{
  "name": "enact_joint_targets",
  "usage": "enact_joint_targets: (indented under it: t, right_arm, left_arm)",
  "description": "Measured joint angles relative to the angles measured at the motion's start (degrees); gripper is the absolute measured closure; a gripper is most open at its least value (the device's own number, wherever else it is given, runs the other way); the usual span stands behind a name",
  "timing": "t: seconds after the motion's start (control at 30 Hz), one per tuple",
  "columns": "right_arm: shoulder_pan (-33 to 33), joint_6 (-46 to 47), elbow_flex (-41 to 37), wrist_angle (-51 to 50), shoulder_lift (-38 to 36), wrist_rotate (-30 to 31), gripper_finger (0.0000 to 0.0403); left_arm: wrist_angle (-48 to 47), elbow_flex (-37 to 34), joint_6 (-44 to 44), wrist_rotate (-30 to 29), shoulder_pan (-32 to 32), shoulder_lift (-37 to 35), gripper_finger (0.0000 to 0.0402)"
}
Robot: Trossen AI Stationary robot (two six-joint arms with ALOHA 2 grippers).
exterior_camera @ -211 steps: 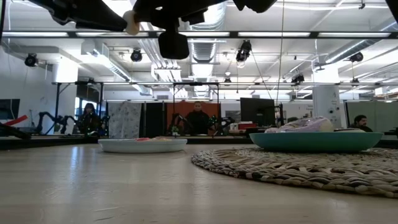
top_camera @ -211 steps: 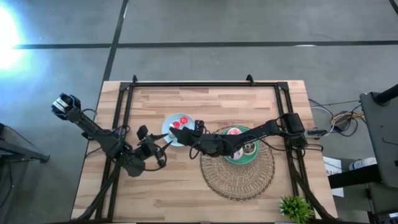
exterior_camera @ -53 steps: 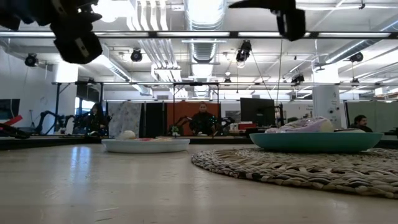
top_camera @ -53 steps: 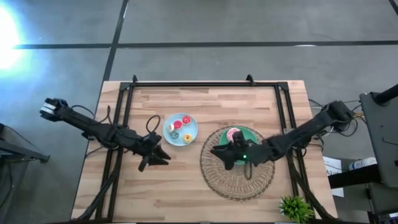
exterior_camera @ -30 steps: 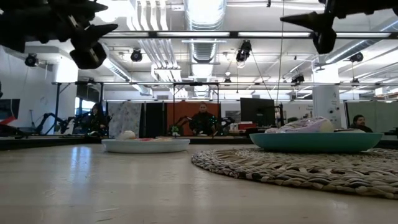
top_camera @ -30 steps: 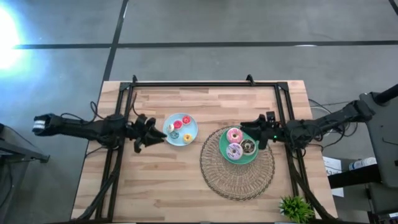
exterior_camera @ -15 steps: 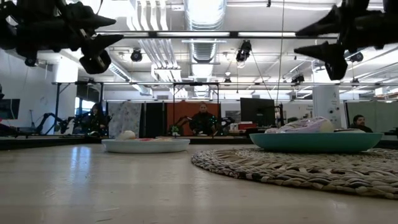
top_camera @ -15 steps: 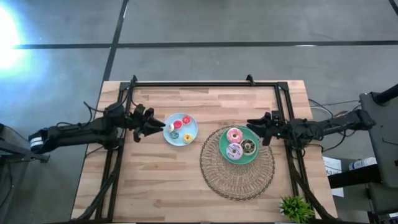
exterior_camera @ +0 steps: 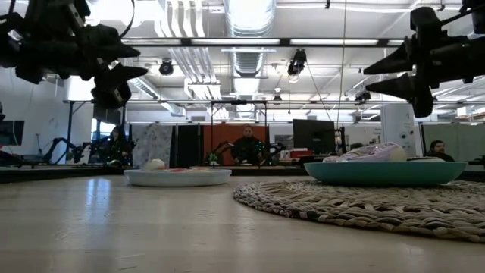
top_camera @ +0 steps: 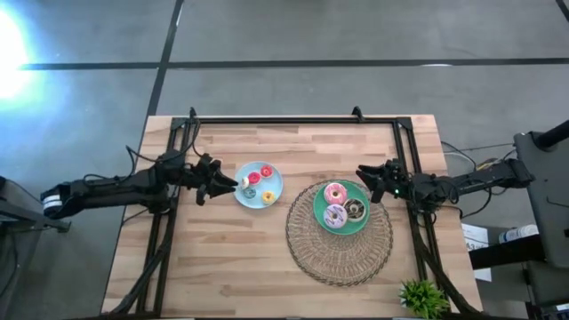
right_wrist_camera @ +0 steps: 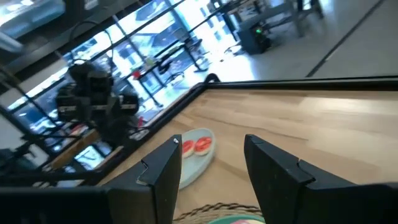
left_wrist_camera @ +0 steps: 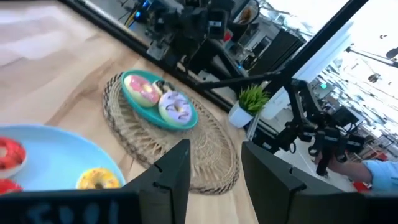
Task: Pick & Place donuts
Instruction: Return to Home Position
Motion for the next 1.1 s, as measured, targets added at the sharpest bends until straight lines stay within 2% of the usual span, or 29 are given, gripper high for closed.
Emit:
enact_joint_targets:
  t: [0.1,0.4,0.53,0.77,1.1]
  right_arm:
    - [0.0,0.02,-0.75,-0.01,0.01,0.34,0.0236]
    - [0.0,-0.11,-1.41,-0.02,-0.01,0.51,0.0236]
    - [0.0,-1.7,-1.44,-1.93,-0.09,2.39,0.0236]
    - [0.04,-1.57,-1.46,-8.22,-0.2,4.4,0.0236]
    - [0.04,-1.46,-1.55,-13.77,-0.11,4.52,0.0236]
  left_arm:
    - [-0.55,-1.26,-0.04,-0.48,-1.08,-1.66,0.0284]
    - [-2.0,-9.57,-0.07,-0.85,-6.53,-17.07,0.0284]
    - [-12.06,-9.47,0.1,-0.92,-8.79,-22.12,0.0284]
    - [-11.95,-9.54,0.12,-0.8,-11.57,-30.03,0.0284]
    - [-10.63,-9.6,-0.09,-0.95,-15.63,-30.34,0.0284]
